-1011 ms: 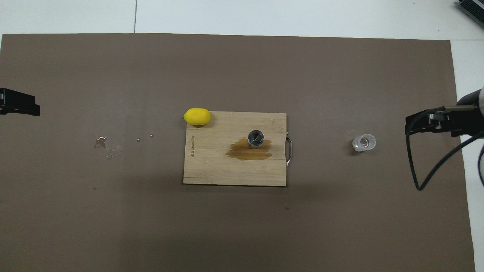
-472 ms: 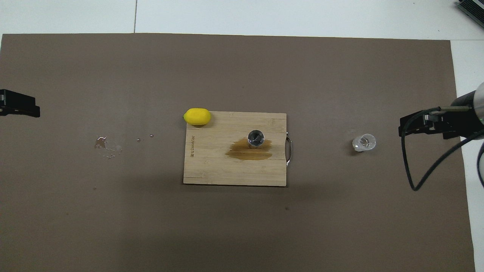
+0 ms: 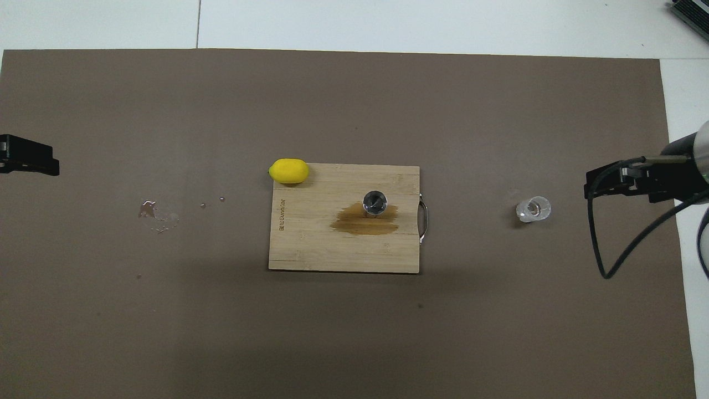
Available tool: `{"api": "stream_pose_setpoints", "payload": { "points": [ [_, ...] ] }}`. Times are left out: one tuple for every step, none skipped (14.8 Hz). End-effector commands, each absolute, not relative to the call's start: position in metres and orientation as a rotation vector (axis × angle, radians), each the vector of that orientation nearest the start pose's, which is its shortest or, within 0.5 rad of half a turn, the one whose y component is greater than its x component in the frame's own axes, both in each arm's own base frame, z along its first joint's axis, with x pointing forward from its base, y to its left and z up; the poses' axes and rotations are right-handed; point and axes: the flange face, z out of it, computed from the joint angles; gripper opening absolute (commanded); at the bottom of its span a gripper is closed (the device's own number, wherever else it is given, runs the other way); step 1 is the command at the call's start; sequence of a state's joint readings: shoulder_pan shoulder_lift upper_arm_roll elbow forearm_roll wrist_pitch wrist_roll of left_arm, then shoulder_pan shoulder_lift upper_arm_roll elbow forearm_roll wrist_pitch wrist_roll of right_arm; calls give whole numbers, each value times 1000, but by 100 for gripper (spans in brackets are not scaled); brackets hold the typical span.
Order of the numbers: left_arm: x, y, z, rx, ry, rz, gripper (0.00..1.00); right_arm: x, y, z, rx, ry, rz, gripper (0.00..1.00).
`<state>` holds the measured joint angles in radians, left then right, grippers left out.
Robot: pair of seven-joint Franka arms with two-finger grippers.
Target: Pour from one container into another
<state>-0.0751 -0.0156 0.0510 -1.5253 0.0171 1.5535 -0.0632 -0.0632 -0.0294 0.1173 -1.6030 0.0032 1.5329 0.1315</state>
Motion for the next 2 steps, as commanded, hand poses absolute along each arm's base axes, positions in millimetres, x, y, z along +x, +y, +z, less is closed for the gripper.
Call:
{"api": "stream_pose_setpoints", "payload": {
  "points": [
    [537, -11, 653, -3109, -78, -55, 100, 533, 27, 621, -3155, 155, 37, 99],
    [537, -11, 653, -3110, -78, -55, 100, 534, 27, 621, -3155, 155, 35, 99]
  ]
}}
